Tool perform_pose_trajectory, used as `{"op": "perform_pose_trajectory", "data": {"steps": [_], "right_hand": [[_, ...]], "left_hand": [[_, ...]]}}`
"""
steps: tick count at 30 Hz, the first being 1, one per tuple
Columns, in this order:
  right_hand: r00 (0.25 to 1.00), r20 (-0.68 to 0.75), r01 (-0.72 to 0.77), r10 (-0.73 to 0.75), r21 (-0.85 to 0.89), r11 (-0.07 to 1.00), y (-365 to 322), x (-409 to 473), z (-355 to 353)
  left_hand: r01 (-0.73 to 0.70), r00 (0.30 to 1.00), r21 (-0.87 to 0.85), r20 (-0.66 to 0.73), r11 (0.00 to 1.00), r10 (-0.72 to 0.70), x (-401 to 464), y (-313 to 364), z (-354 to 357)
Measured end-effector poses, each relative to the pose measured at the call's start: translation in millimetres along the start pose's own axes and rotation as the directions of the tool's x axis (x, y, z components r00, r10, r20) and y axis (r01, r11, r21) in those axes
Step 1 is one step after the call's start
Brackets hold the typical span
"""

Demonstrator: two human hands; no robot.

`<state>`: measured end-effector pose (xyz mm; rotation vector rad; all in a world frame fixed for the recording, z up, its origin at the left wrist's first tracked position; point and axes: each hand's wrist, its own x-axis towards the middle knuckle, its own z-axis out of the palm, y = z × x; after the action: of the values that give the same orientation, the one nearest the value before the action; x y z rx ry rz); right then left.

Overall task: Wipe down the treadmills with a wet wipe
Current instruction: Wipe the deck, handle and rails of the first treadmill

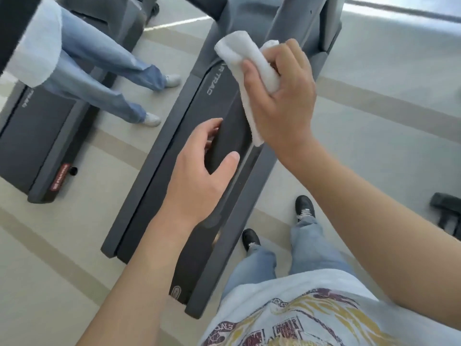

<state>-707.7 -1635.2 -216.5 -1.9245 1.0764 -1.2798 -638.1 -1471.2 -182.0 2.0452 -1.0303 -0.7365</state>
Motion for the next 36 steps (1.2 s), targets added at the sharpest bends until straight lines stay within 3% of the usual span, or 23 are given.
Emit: {"op": "perform_pose_trajectory", "data": {"steps": [4, 8, 11, 14, 19, 27, 36], "right_hand": [[0.98, -0.037, -0.183, 0.195, 0.214, 0.959, -18.5, -54.7, -1.4], [0.921, 0.087, -0.379, 0.381, 0.43, 0.819, -34.9, -123.2, -9.8], [0.875, 0.141, -0.471, 0.463, 0.467, 0.748, -42.9, -153.8, -9.3], [0.878, 0.076, -0.449, 0.473, 0.473, 0.758, -41.6, -129.7, -4.3], [0.814, -0.092, -0.448, 0.573, 0.528, 0.721, -22.4, -72.9, 4.7], [0.833, 0.055, -0.484, 0.551, 0.558, 0.675, -61.1, -173.5, -0.3], [0.754, -0.103, -0.504, 0.648, 0.542, 0.672, -16.7, -74.5, 11.6]], "left_hand": [[-0.052, 0.998, -0.115, 0.034, 0.992, 0.056, 2.6, -11.8, -3.1], [-0.078, 0.983, -0.186, 0.147, 0.98, 0.106, 7.7, -19.8, -5.4], [-0.089, 0.989, -0.201, 0.099, 0.976, 0.11, 10.6, -22.0, -4.6], [-0.129, 0.987, -0.188, 0.069, 0.974, 0.144, 11.7, -24.0, -3.4], [-0.167, 0.983, -0.148, 0.053, 0.975, 0.177, 9.9, -20.7, 0.3], [-0.163, 0.984, -0.159, 0.052, 0.974, 0.173, 13.6, -23.0, 0.0], [-0.148, 0.986, -0.167, 0.053, 0.975, 0.159, 11.8, -22.6, 0.4]]}}
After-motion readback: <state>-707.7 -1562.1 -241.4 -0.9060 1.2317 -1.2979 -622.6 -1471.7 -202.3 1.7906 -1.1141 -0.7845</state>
